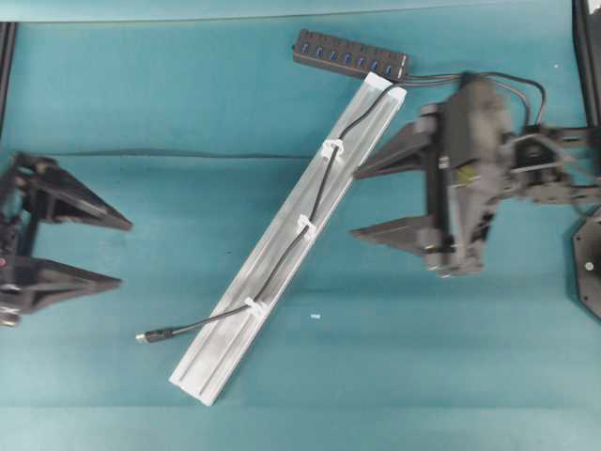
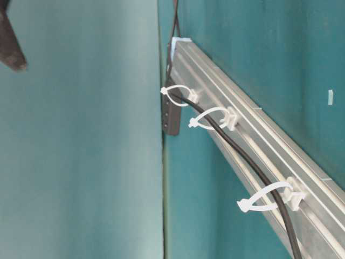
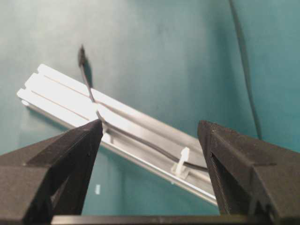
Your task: Pass the USB cable through three rings with both arms.
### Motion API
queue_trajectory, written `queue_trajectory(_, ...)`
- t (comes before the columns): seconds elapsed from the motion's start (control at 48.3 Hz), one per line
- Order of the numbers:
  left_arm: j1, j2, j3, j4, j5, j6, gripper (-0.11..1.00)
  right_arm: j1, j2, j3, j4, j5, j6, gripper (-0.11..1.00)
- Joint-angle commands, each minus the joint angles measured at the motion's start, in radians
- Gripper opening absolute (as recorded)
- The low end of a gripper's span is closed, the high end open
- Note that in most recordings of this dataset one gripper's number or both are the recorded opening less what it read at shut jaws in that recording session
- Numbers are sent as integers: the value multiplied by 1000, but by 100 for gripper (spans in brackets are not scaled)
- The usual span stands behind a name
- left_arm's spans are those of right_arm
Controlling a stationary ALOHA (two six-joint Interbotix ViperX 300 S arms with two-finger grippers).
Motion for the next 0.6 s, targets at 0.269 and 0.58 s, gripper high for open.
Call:
queue_trajectory(0.269, 2, -178, -61, 5, 101, 98, 81, -5, -149, 83, 3, -109, 23, 87)
queue_trajectory(0.58, 18, -236, -84, 5, 183, 161, 81, -11, -285, 140, 3, -34, 52, 86)
